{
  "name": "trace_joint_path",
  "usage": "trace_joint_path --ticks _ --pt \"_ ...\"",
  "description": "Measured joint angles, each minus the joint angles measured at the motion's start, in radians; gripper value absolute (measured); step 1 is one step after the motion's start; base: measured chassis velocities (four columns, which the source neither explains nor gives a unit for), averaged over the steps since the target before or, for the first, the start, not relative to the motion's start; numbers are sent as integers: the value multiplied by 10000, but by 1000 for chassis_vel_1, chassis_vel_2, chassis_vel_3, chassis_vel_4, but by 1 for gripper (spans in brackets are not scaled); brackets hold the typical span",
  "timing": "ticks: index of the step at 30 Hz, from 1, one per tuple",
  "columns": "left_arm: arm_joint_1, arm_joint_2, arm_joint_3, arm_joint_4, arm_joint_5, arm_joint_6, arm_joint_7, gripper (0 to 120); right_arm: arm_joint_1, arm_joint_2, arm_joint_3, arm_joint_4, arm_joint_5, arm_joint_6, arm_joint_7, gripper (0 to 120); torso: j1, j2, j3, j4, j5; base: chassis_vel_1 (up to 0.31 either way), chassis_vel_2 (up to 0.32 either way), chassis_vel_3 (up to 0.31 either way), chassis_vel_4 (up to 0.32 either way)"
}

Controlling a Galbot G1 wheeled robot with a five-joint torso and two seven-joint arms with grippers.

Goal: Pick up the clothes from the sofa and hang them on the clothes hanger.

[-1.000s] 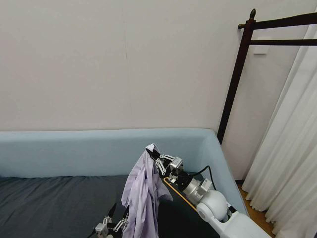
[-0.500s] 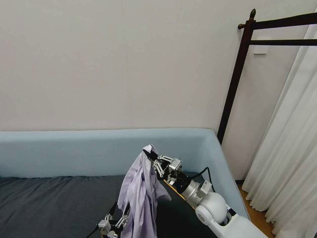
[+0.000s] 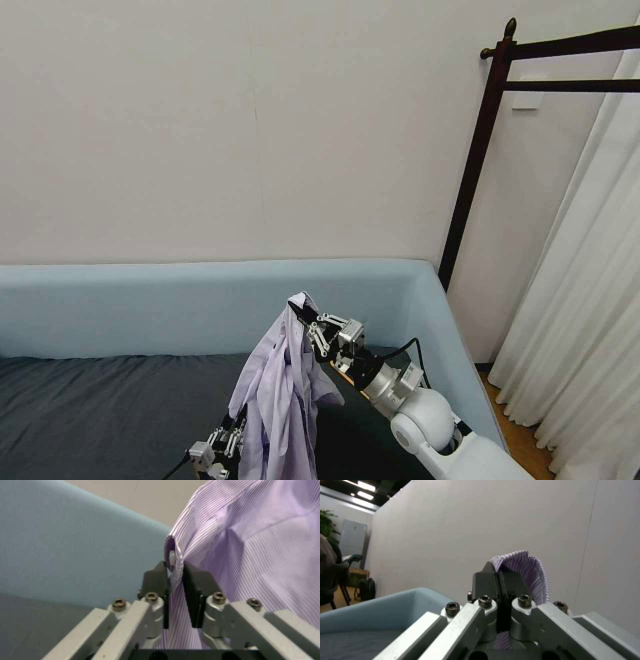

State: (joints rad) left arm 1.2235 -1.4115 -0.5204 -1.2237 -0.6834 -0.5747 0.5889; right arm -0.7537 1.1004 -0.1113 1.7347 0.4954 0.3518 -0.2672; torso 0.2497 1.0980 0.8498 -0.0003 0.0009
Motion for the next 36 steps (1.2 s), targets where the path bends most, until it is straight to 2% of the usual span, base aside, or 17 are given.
trace_joint_path --ticks 1,3,4,8,9,12,13,17,18,21,22,24,26,31,35,36 --pt "0 0 0 0 0 0 0 12 0 0 0 0 0 0 0 0 0 0 0 0 0 0 0 0 0" --pt "61 134 -71 -202 -154 -3 45 2 25 -2 59 -135 1 0 91 0 0 0 0 0 0 0 0 0 0" --pt "61 134 -71 -202 -154 -3 45 2 25 -2 59 -135 1 0 91 0 0 0 0 0 0 0 0 0 0" --pt "208 609 -279 -1255 -466 -2 -70 0 181 -29 230 -365 -137 -31 433 0 0 0 0 0 -1 0 0 0 0" --pt "208 609 -279 -1255 -466 -2 -70 0 181 -29 230 -365 -137 -31 433 0 0 0 0 0 -1 0 0 0 0" --pt "193 1590 -393 -3393 -1090 469 -1051 0 560 -137 449 -422 -81 -33 539 0 0 0 0 0 3 0 0 0 0" --pt "193 1590 -393 -3393 -1090 469 -1051 0 560 -137 449 -422 -81 -33 539 0 0 0 0 0 3 0 0 0 0" --pt "-404 3334 -552 -5682 -1874 1225 -2242 0 1199 -213 670 -191 284 5 539 0 0 0 0 -1 3 0 0 0 0" --pt "-404 3334 -552 -5682 -1874 1225 -2242 0 1199 -213 670 -191 284 5 539 0 0 0 0 -1 3 0 0 0 0" --pt "-776 4500 -840 -6941 -2416 1663 -2985 0 1583 -296 952 124 341 74 534 0 1 0 0 -1 2 0 0 0 0" --pt "-776 4500 -840 -6941 -2416 1663 -2985 0 1583 -296 952 124 341 74 534 0 1 0 0 -1 2 0 0 0 0" --pt "-801 4907 -1125 -7538 -2616 1872 -3412 0 1668 -430 1116 609 442 42 533 0 1 0 1 0 0 0 0 0 0" --pt "-658 5062 -1556 -7985 -2593 2076 -3855 0 1612 -647 1280 1338 620 -139 570 0 1 0 -1 1 1 0 0 0 0" --pt "-259 4893 -1826 -8168 -1926 2225 -4329 0 1162 -933 1327 2191 455 -559 751 0 0 1 -2 1 0 0 0 0 0" --pt "332 4094 -1519 -7768 8 2270 -4479 0 134 -851 990 2045 -598 -594 803 0 1 0 -1 -1 -1 0 0 0 0" --pt "332 4094 -1519 -7768 8 2270 -4479 0 134 -851 990 2045 -598 -594 803 0 1 0 -1 -1 -1 0 0 0 0"
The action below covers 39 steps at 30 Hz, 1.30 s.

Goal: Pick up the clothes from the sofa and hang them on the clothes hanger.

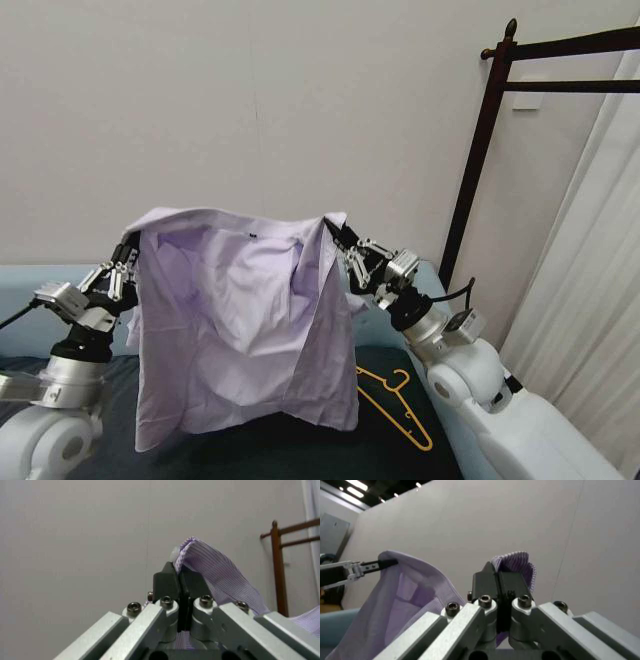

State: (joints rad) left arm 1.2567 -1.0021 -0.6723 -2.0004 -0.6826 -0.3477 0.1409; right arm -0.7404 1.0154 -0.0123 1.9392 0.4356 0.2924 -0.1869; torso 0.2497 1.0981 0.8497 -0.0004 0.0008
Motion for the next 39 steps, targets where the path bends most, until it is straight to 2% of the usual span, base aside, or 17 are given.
trace_joint_path --ticks 3,4,6,9,13,18,21,23,24,27,28,30,32,33,36,37,39 --pt "350 -730 244 569 1521 1 -93 0 -697 394 -419 -787 -771 339 21 0 -1 0 1 1 1 0 0 0 0" --pt "350 -730 244 569 1521 1 -93 0 -697 394 -419 -787 -771 339 21 0 -1 0 1 1 1 0 0 0 0" --pt "525 -1115 365 968 2337 -8 -158 0 -1055 672 -666 -1335 -1019 456 116 0 0 1 1 1 2 0 0 0 0" --pt "688 -1385 434 1360 2933 28 -220 0 -1320 941 -838 -1788 -1148 479 204 0 0 0 0 1 2 0 0 0 0" --pt "847 -1560 463 1697 3306 37 -209 0 -1590 1178 -929 -2245 -1382 446 288 0 -1 0 1 3 1 0 0 0 0" --pt "802 -1545 476 1803 3204 33 -106 0 -2061 1255 -1034 -2434 -1400 -182 950 0 0 0 1 1 3 0 0 0 0" --pt "726 -1493 463 1893 3175 26 -98 0 -2258 1181 -1058 -2393 -1012 -736 1441 9 -1 1 1 1 3 0 0 0 0" --pt "667 -1451 422 2040 3153 25 -132 0 -2501 1046 -950 -2527 87 -1416 1911 19 -1 1 1 1 3 0 0 0 0" --pt "667 -1451 422 2040 3153 25 -132 0 -2501 1046 -950 -2527 87 -1416 1911 19 -1 1 1 1 3 0 0 0 0" --pt "662 -1437 417 2167 3181 25 -142 0 -2694 881 -635 -2777 1318 -2565 2588 32 -1 1 0 0 3 0 0 0 0" --pt "658 -1464 419 2201 3216 25 -145 0 -2707 854 -453 -3021 1393 -2981 2781 37 0 1 1 0 4 0 0 0 0" --pt "657 -1490 430 2215 3242 25 -145 0 -2695 854 -354 -3213 1344 -3123 2836 40 0 0 1 0 3 0 0 0 0" --pt "658 -1576 470 2227 3322 25 -145 0 -2520 896 -39 -4265 978 -3343 2905 50 0 0 1 0 4 0 0 0 0" --pt "658 -1576 470 2227 3322 25 -145 0 -2520 896 -39 -4265 978 -3343 2905 50 0 0 1 0 4 0 0 0 0" --pt "653 -1655 501 2291 3395 26 -151 0 -2147 1046 321 -5786 714 -3536 2566 67 0 0 2 1 3 0 0 0 0" --pt "653 -1655 501 2291 3395 26 -151 0 -2147 1046 321 -5786 714 -3536 2566 67 0 0 2 1 3 0 0 0 0" --pt "637 -1652 500 2349 3404 28 -159 0 -1875 1218 501 -6623 588 -3580 2347 75 0 -1 2 -1 4 0 0 0 0"
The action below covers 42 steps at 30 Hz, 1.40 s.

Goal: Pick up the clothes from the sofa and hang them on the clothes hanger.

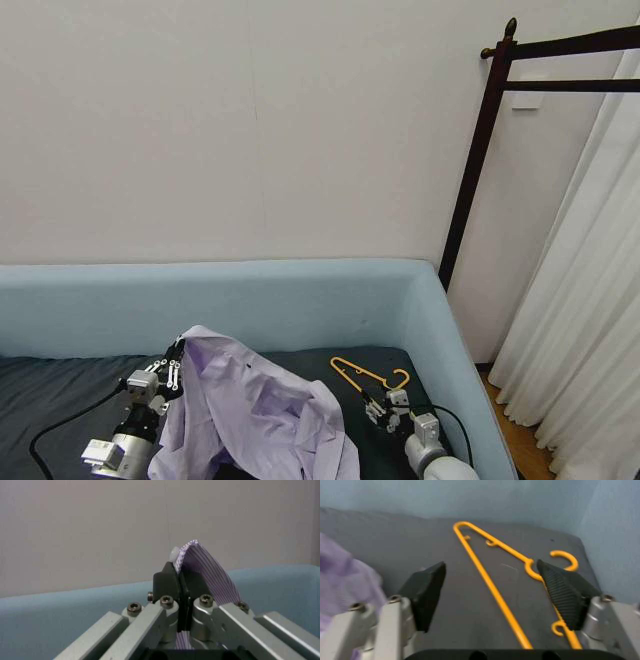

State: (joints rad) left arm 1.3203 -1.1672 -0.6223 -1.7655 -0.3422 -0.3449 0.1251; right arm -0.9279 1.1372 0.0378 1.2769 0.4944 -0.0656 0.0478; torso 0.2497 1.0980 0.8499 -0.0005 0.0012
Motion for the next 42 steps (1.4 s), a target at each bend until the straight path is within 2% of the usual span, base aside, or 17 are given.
trace_joint_path --ticks 2,3,6,7,11,12,14,19,29,33,37,38,41,42 --pt "0 5 0 13 1 1 -2 0 265 202 194 -754 -383 -10 -207 84 0 0 0 4 0 0 0 0 0" --pt "0 5 0 13 1 1 -2 0 265 202 194 -754 -383 -10 -207 84 0 0 0 4 0 0 0 0 0" --pt "29 -24 0 13 10 1 -7 0 912 661 548 -2328 -1277 -12 -761 97 0 0 0 0 1 0 0 0 0" --pt "29 -24 0 13 10 1 -7 0 912 661 548 -2328 -1277 -12 -761 97 0 0 0 0 1 0 0 0 0" --pt "65 -50 -29 -62 10 -6 -29 0 1934 1229 1157 -4309 -2276 -44 -1811 100 0 0 0 4 1 0 0 0 0" --pt "65 -50 -29 -62 10 -6 -29 0 1934 1229 1157 -4309 -2276 -44 -1811 100 0 0 0 4 1 0 0 0 0" --pt "91 -36 -61 -114 -7 -10 -43 0 2309 1449 1447 -5026 -2583 -44 -2036 92 0 0 0 4 -2 0 0 0 0" --pt "98 13 -98 -92 -39 -47 -53 0 2407 1442 1615 -5379 -2599 -202 -2179 82 0 0 0 0 -2 0 0 0 0" --pt "74 -10 -64 -62 -45 -64 -60 0 3131 2056 2183 -6846 -2974 -164 -2228 77 0 0 -1 4 -3 0 0 0 0" --pt "72 38 -97 -55 -76 -73 -76 0 3418 2298 2440 -7427 -3221 -197 -2227 70 0 0 -1 2 -2 0 0 0 0" --pt "67 75 -111 -9 -129 -106 -80 0 3522 2388 2575 -7611 -3222 -265 -2230 55 0 0 -2 4 -2 0 0 0 0" --pt "67 75 -111 -9 -129 -106 -80 0 3522 2388 2575 -7611 -3222 -265 -2230 55 0 0 -2 4 -2 0 0 0 0" --pt "21 40 -69 48 -134 -139 -81 0 3458 2340 2563 -7463 -3179 -268 -2231 39 0 0 -1 2 -2 0 0 0 0" --pt "21 40 -69 48 -134 -139 -81 0 3458 2340 2563 -7463 -3179 -268 -2231 39 0 0 -1 2 -2 0 0 0 0"
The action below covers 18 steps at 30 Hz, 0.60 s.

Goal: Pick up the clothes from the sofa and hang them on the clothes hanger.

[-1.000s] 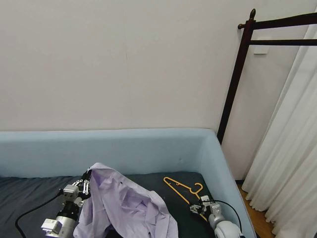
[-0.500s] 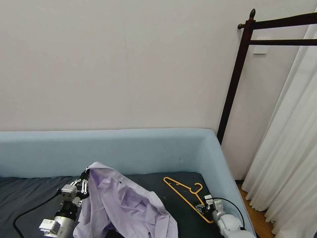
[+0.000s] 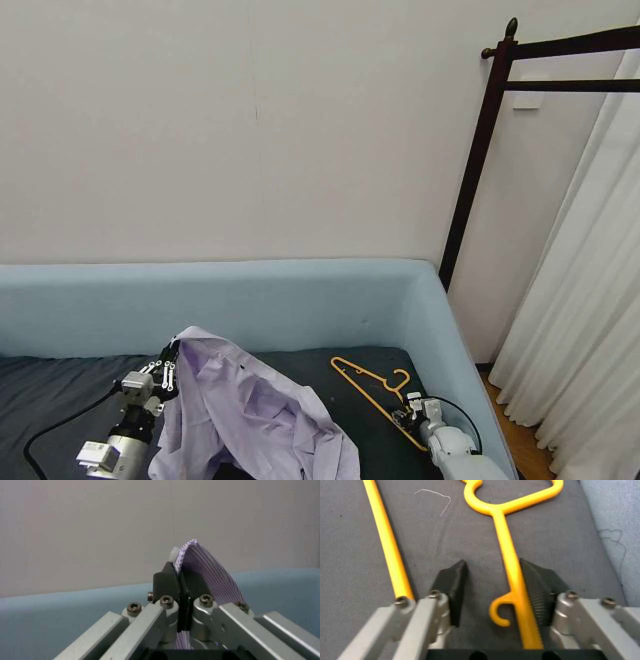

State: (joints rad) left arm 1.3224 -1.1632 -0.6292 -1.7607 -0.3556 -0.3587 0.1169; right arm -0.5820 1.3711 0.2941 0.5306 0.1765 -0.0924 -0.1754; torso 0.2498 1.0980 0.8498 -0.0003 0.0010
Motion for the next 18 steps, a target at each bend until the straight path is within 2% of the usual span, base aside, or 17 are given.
trace_joint_path --ticks 3,4,7,9,10,13,17,18 --pt "-40 -12 72 10 15 -2 0 0 -97 -74 -24 155 17 -20 18 25 0 0 0 -1 0 0 0 0 0" --pt "-40 -12 72 10 15 -2 0 0 -97 -74 -24 155 17 -20 18 25 0 0 0 -1 0 0 0 0 0" --pt "-73 -1 112 -16 19 1 0 0 -207 -181 -70 302 -68 -55 41 11 0 0 0 -1 0 0 0 0 0" --pt "-73 1 115 -30 19 2 0 0 -237 -211 -86 344 -80 -55 42 10 0 -1 0 -1 1 0 0 0 0" --pt "-71 2 121 -64 19 6 0 0 -324 -291 -139 475 -91 -53 53 5 0 0 0 -1 1 0 0 0 0" --pt "-52 3 124 -103 22 7 0 0 -540 -498 -331 943 -44 62 160 4 0 0 1 -2 2 0 0 0 0" --pt "-19 22 93 -183 -22 8 4 0 -1411 -1299 -1074 3448 474 538 728 4 1 0 0 0 2 0 0 0 0" --pt "-19 22 93 -183 -22 8 4 0 -1411 -1299 -1074 3448 474 538 728 4 1 0 0 0 2 0 0 0 0"
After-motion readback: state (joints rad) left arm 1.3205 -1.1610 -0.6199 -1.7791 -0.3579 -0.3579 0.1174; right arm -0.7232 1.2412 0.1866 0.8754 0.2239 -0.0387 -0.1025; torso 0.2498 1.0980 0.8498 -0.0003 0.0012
